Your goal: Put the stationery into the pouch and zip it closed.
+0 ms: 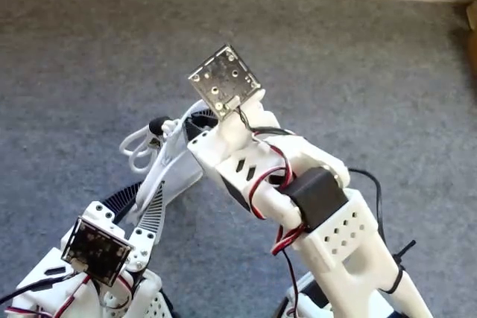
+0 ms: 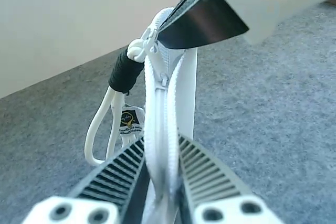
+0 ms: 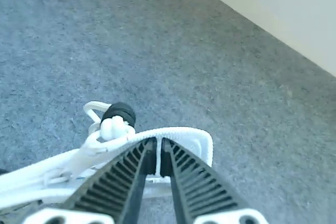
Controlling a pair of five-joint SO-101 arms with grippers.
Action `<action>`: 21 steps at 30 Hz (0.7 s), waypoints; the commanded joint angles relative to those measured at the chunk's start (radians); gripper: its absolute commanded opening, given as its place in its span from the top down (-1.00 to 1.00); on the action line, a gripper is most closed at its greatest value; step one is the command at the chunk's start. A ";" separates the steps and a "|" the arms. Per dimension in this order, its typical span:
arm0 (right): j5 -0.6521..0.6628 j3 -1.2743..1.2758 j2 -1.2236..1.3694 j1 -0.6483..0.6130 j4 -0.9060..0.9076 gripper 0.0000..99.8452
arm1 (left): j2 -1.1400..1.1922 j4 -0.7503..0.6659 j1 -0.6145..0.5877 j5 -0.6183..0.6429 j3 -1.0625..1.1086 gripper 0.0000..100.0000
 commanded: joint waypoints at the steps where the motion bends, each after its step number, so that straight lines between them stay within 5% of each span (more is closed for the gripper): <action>1: 0.011 -0.107 0.036 0.041 0.067 0.87 | -0.010 -0.014 0.001 0.005 0.001 0.99; 7: -0.098 -0.243 0.047 0.021 0.099 0.54 | -0.010 -0.014 0.001 0.005 0.001 0.99; 13: -0.026 -0.269 0.048 -0.077 0.097 0.54 | -0.010 -0.014 0.001 0.005 0.002 0.99; 21: -0.025 -0.300 -0.005 -0.044 0.185 0.54 | -0.010 -0.020 0.001 -0.040 0.002 0.99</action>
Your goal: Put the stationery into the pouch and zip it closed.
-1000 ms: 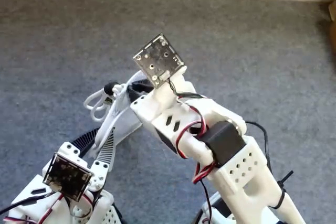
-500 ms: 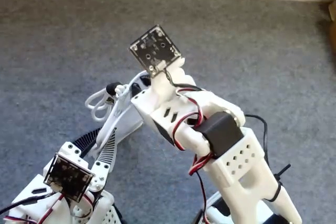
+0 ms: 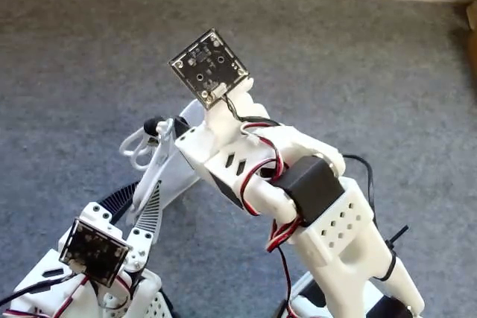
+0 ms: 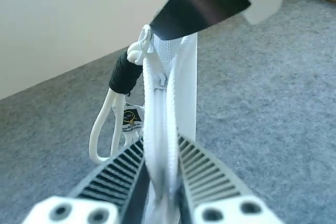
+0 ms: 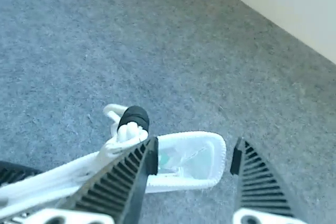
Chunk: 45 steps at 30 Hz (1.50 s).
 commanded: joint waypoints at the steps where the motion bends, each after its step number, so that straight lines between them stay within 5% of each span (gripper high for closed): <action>1: 0.021 -0.081 -0.070 0.033 0.056 0.54 | -0.008 -0.023 0.008 -0.057 0.002 0.99; 8: 0.038 -0.077 -0.205 0.140 0.166 0.54 | -0.007 -0.109 0.008 -0.311 0.047 0.99; 22: 0.092 0.036 -0.375 0.197 0.280 0.54 | -0.007 -0.351 -0.134 -0.506 0.081 0.99; 31: 0.086 0.061 -0.364 0.257 0.274 0.54 | -0.007 -0.265 -0.019 -0.500 0.166 0.99; 37: 0.083 0.068 -0.363 0.252 0.188 0.54 | -0.007 -0.150 0.105 -0.370 0.182 0.99; 45: 0.021 0.059 -0.243 0.079 0.148 0.54 | -0.008 -0.137 0.136 -0.245 0.179 0.99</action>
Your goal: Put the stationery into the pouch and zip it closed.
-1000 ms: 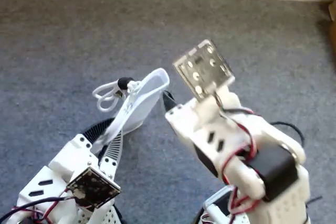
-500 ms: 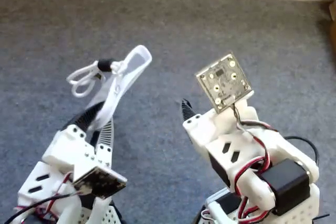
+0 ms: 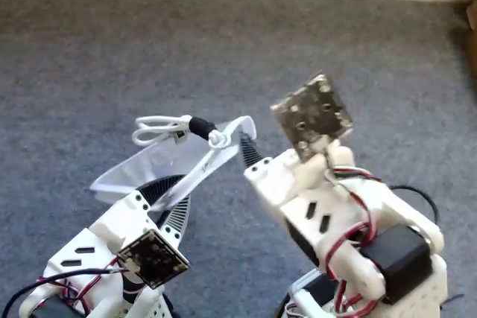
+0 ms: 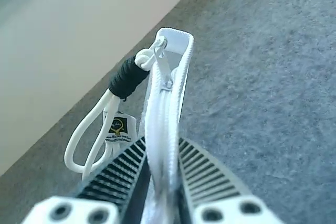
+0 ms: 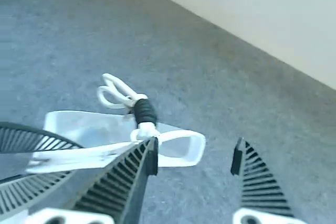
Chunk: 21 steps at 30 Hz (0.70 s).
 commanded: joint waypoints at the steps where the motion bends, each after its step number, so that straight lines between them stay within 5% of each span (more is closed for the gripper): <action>1: -0.015 -0.015 0.099 -0.079 -0.030 0.54 | -0.008 0.008 0.013 0.058 -0.007 0.99; 21: -0.071 -0.145 0.446 -0.162 0.013 0.54 | -0.008 0.008 -0.044 0.058 -0.005 0.99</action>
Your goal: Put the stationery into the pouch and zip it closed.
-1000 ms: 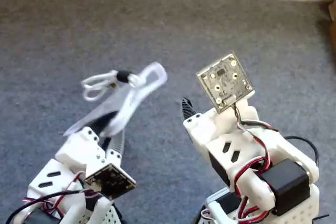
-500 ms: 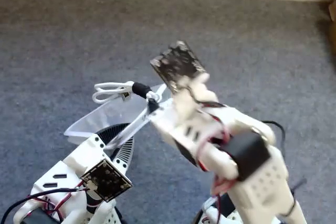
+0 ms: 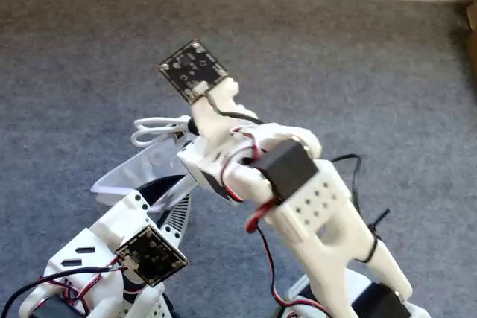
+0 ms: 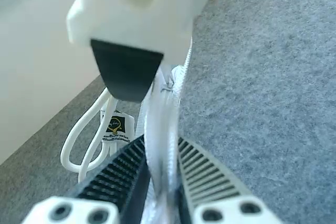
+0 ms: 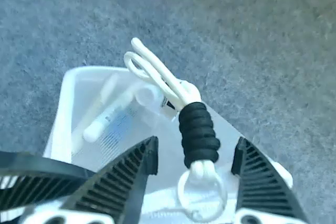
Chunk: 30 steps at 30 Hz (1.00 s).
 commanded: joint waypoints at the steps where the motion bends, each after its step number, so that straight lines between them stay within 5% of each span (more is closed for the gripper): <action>1: -0.003 -0.062 0.013 -0.013 0.028 0.55 | -0.008 0.008 -0.058 0.018 -0.005 0.99; 9: 0.087 -0.062 0.035 -0.007 0.088 0.92 | -0.008 0.008 -0.074 0.020 -0.005 0.99; 30: 0.080 0.099 -0.295 0.186 -0.159 0.99 | -0.008 -0.009 -0.125 0.120 -0.010 0.99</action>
